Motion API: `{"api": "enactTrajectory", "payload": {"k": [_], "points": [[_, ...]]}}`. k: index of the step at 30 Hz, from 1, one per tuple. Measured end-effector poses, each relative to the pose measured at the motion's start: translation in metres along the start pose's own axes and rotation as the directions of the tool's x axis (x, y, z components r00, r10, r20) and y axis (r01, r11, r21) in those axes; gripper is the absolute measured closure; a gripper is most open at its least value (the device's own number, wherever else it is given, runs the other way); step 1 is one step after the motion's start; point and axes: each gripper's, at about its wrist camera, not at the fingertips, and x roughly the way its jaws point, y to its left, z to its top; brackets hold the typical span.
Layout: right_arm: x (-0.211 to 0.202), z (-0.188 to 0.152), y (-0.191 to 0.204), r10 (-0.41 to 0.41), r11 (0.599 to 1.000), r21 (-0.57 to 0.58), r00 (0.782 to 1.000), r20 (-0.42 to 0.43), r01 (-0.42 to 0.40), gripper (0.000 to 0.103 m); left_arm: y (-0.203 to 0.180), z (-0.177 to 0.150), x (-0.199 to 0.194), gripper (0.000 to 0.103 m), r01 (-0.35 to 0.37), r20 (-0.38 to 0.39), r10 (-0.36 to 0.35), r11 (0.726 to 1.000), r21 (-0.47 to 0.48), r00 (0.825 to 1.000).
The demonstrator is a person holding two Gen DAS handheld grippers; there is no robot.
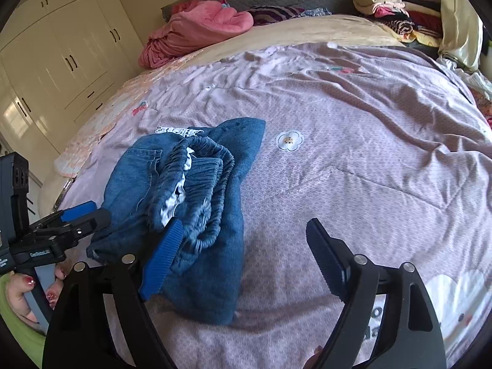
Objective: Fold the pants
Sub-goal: 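Lay the folded bundle down and open the left gripper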
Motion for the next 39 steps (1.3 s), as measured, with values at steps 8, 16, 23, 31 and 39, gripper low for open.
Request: {"api": "enactTrajectory", "payload": {"k": [8,16,23,31,39], "points": [[-0.023,-0.014,0.005,-0.025,1.0,-0.006,0.999,0.036,0.025,0.01,-0.004,-0.012,-0.025,0.01,-0.008,0.04,0.008,1.0,0.007,0.999],[-0.048,-0.028,0.017,-0.038,0.999,-0.032,0.997,0.073,0.04,0.007,-0.007,-0.029,-0.048,0.01,-0.027,0.078,0.026,0.999,0.021,0.997],[-0.069,-0.044,0.029,-0.037,0.998,-0.049,0.994,0.104,0.042,0.005,-0.011,-0.047,-0.064,0.01,-0.042,0.098,0.039,0.999,0.026,0.994],[-0.085,-0.063,0.041,-0.035,0.997,-0.069,0.994,0.104,0.042,0.005,-0.02,-0.07,-0.081,0.01,-0.068,0.12,0.063,0.997,0.038,0.991],[-0.102,-0.087,0.044,-0.04,0.997,-0.063,0.992,0.118,0.048,0.005,-0.027,-0.102,-0.085,0.01,-0.076,0.088,0.073,0.996,0.039,0.993]]}}
